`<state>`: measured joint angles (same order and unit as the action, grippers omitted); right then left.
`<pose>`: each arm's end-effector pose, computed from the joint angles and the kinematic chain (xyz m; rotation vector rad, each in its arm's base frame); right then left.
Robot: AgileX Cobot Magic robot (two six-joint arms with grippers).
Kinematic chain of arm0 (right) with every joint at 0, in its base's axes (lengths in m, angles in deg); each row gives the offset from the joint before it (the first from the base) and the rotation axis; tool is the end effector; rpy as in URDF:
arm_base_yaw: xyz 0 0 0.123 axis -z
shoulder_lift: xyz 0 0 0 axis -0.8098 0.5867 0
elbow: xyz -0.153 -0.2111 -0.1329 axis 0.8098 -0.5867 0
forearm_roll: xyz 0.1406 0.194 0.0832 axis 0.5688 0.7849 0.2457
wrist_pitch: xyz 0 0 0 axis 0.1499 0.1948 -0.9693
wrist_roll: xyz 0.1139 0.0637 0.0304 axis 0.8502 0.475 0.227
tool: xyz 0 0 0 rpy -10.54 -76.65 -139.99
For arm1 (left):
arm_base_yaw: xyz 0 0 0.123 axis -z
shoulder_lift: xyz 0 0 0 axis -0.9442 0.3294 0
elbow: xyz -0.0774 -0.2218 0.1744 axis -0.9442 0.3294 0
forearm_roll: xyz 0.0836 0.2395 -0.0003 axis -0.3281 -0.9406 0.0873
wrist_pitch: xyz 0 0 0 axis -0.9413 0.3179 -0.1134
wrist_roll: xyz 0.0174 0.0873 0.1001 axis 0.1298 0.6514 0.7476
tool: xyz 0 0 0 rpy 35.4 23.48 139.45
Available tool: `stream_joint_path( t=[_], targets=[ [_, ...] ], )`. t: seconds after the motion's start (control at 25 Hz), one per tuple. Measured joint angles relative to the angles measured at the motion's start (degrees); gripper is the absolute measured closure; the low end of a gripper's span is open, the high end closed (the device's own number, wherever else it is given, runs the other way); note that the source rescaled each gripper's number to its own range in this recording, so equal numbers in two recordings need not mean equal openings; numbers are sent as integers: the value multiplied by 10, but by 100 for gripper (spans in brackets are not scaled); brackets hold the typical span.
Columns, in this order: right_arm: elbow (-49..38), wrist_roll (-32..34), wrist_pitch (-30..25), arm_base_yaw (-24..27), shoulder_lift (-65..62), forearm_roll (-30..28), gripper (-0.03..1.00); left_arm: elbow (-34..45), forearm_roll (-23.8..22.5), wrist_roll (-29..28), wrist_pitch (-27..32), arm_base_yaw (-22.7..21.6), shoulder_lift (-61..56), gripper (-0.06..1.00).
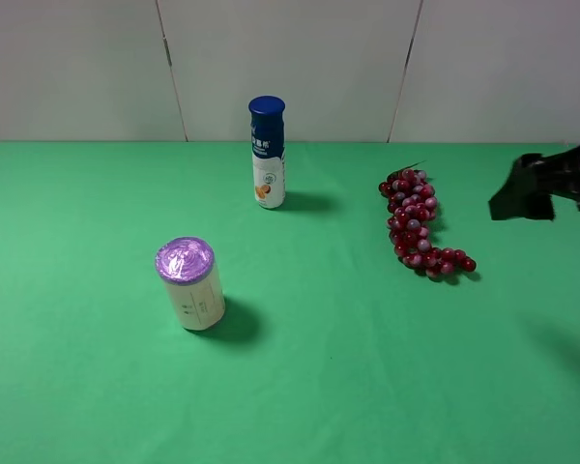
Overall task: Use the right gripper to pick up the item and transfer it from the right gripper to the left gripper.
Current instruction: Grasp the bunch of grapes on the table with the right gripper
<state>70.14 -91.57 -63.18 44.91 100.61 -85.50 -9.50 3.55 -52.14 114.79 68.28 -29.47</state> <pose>0.2384 0.0446 0.2440 -0.2527 2.5232 0.1104 0.0263 -0.0194 0.2592 0.1565 2.0237 -0.0640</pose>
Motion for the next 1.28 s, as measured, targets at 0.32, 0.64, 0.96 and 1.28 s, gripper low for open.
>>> stream_joint_path(
  t=[0.32,0.64,0.96,1.28],
  targets=[
    [76,-2,27,-54,166,-2,-3,0,0,0,0,0,0,9],
    [87,7,71,-83,239,-3,-3,0,0,0,0,0,0,9],
    [87,46,150,-83,315,-11,-3,0,0,0,0,0,0,9],
    [87,74,181,-97,358,-32,-3,0,0,0,0,0,0,9]
  ],
)
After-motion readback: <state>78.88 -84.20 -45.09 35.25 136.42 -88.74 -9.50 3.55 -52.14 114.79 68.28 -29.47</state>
